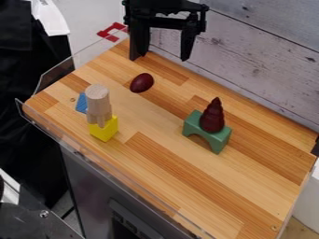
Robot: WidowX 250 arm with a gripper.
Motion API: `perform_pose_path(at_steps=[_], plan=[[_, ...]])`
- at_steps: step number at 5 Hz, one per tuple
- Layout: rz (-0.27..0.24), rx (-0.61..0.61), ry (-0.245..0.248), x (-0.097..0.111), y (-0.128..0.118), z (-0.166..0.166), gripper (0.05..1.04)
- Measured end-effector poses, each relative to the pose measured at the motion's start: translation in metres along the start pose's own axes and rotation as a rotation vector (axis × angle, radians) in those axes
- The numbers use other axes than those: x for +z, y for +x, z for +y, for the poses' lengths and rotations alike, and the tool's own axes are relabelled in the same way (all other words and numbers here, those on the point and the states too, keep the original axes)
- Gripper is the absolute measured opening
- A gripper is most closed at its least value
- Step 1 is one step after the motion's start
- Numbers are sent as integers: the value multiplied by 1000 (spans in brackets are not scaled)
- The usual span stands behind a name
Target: Put the brown object on the top of yellow and beigie box.
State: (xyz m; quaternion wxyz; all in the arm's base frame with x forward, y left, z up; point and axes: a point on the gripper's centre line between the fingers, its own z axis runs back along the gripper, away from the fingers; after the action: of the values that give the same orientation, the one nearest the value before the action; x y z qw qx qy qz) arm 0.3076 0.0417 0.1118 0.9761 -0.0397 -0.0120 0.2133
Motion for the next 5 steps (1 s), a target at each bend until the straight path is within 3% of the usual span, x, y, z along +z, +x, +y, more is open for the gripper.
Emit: perform_pose_path(at_steps=[1, 2, 3, 4, 5], plan=[[36, 0, 9, -11, -3, 1, 1000], [30, -48, 18, -16, 5, 5, 1000], [12, -91, 74, -20, 19, 20, 1000], [9, -169, 93, -31, 31, 30, 1000], [29, -254, 83, -41, 39, 41, 1000]])
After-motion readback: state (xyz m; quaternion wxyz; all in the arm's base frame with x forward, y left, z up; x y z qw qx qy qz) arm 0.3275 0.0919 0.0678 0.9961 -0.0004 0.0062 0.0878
